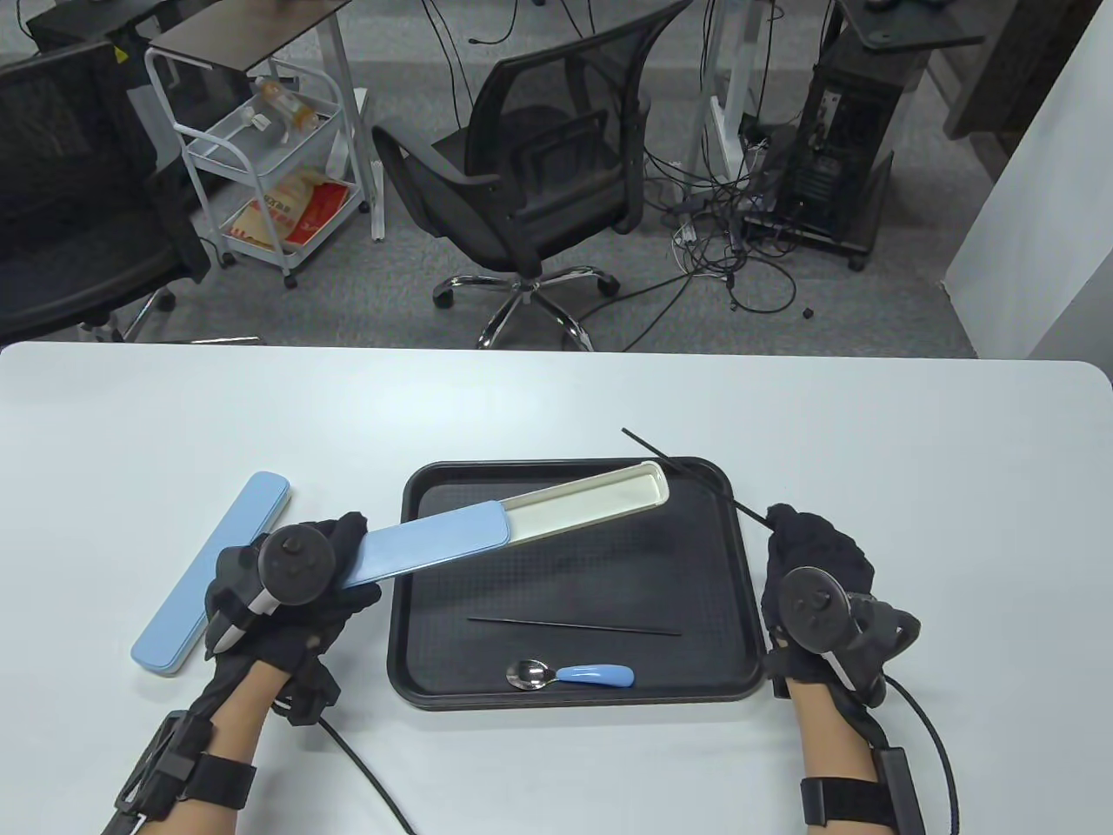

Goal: Slide to open lunch boxes and place utensils

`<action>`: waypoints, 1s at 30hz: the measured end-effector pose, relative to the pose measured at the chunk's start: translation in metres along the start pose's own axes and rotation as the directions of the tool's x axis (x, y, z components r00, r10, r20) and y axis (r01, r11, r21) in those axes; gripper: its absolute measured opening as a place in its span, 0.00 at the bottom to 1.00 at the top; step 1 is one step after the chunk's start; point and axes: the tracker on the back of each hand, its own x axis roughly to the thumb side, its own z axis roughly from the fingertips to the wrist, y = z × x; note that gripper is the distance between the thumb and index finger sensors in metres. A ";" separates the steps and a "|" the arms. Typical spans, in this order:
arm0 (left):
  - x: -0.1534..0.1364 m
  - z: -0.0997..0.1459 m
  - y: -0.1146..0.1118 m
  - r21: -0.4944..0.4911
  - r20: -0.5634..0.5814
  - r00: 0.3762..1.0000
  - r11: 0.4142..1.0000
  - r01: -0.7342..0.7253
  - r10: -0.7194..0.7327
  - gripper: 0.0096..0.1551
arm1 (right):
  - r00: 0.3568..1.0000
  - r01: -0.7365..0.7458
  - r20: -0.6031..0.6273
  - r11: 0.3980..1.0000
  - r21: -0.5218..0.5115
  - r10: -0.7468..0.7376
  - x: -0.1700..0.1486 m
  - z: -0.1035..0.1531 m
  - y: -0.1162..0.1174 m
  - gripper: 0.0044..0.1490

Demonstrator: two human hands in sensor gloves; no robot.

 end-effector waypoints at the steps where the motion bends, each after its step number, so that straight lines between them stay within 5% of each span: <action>1: 0.001 0.000 0.000 0.001 0.004 1.000 1.000 0.011 -0.011 0.53 | 1.000 -0.015 0.026 1.000 -0.007 0.016 0.003 0.001 0.000 0.23; 17: 0.009 0.000 -0.005 -0.015 0.063 0.996 0.998 0.060 -0.059 0.53 | 0.899 -0.321 0.320 0.947 0.014 0.300 0.045 0.012 0.018 0.23; 30: 0.026 0.003 -0.014 -0.036 0.169 0.976 0.988 0.148 -0.139 0.53 | 0.841 -0.327 0.467 0.944 0.037 0.273 0.082 0.024 0.028 0.22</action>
